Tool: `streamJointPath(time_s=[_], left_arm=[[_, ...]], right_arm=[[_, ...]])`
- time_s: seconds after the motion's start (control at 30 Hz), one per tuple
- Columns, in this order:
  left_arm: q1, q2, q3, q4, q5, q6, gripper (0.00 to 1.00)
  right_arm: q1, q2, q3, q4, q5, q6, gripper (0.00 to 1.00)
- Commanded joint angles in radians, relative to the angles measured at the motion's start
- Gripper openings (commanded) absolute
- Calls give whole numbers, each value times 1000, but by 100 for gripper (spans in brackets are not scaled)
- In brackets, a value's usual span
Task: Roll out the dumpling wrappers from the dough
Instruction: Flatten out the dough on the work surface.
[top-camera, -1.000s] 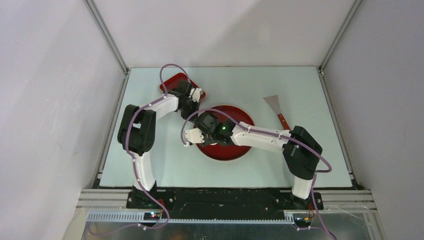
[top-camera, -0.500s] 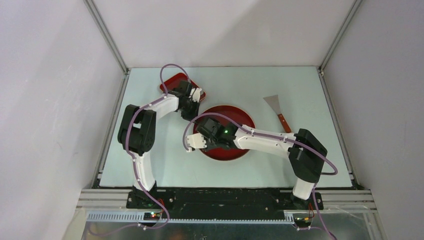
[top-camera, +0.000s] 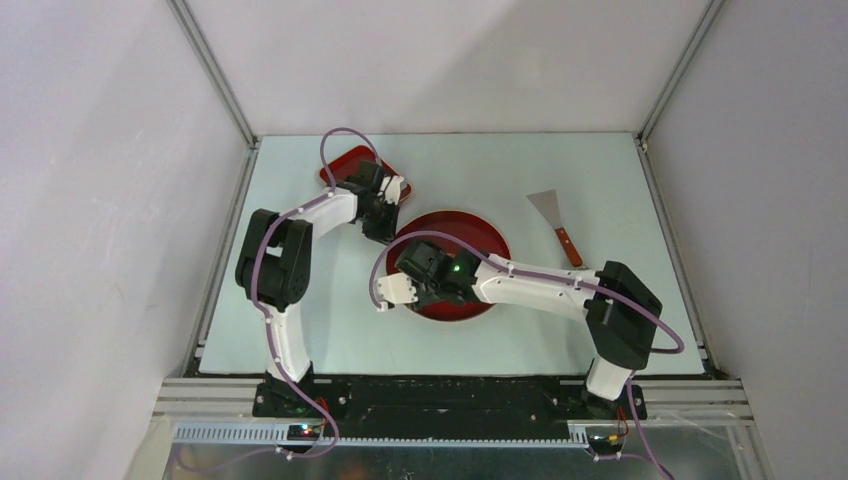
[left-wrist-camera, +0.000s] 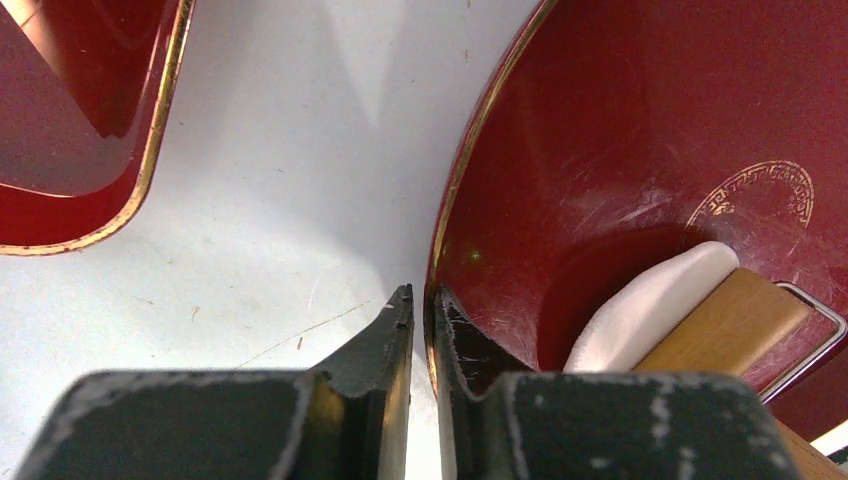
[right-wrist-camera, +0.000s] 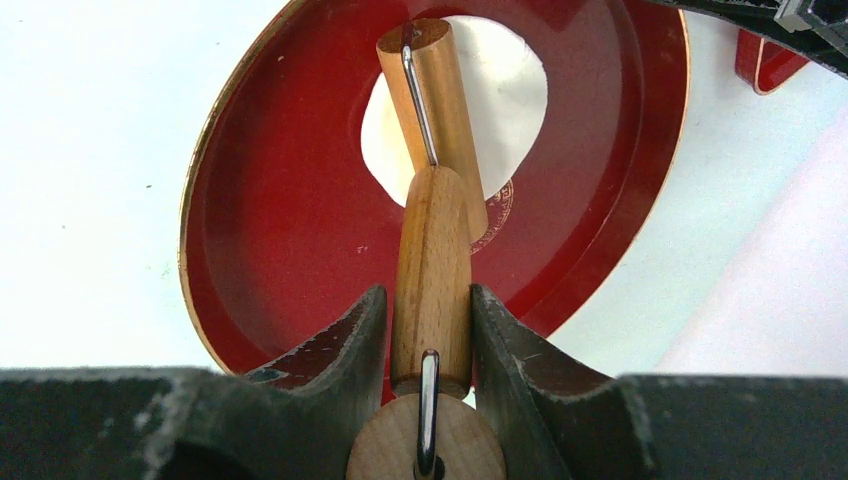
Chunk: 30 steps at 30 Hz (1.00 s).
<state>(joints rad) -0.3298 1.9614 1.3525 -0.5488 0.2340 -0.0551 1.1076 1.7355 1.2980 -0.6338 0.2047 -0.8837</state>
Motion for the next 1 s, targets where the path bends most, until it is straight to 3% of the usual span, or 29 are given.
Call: streamJointPath(time_s=[0.0,0.97], left_arm=[[10,14,34,3,-90,3,17],[11,17,37,-2,-98,0,16]], right_arm=[[25,68,-92,-307,-235,65,0],[49,16,-108,-411,-284,78,0]])
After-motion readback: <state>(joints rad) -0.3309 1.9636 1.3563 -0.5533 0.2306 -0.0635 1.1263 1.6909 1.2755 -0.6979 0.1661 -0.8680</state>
